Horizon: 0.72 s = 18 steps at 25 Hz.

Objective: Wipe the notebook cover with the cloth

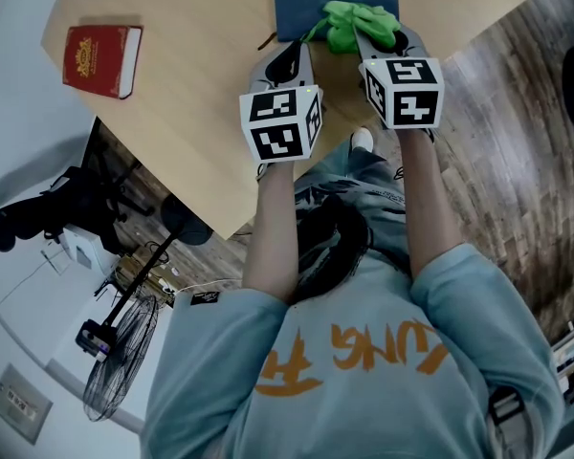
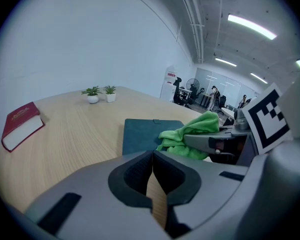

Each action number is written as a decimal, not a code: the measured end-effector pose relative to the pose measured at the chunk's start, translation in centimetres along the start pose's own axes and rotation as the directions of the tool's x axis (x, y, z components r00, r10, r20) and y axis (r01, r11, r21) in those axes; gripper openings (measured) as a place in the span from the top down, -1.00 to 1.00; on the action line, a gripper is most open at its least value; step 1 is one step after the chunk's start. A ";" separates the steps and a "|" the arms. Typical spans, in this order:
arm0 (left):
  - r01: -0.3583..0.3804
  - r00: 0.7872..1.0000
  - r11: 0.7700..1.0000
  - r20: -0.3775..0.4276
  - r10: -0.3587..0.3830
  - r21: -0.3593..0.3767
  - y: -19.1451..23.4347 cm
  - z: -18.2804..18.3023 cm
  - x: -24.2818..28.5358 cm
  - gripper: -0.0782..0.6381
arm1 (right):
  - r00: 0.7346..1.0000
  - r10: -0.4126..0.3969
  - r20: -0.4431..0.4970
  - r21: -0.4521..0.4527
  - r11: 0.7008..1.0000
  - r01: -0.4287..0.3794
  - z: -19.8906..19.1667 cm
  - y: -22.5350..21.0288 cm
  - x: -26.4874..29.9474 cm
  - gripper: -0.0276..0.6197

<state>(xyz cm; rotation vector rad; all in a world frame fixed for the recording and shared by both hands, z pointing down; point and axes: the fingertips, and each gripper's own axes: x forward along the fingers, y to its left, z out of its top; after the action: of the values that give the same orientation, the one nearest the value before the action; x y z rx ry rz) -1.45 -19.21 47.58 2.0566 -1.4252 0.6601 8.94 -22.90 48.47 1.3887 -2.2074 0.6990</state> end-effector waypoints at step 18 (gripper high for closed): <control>0.064 0.998 0.998 0.001 -0.064 0.014 -3.2 0.5 1.2 0.72 | 0.987 -0.157 -0.024 0.025 0.987 0.157 -1.2 -5.2 -2.9 0.66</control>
<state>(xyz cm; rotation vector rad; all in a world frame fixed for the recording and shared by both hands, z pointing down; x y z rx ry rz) 2.02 -19.44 47.54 2.1052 -1.3528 0.6438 14.97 -22.09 48.60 1.5412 -2.0518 0.6858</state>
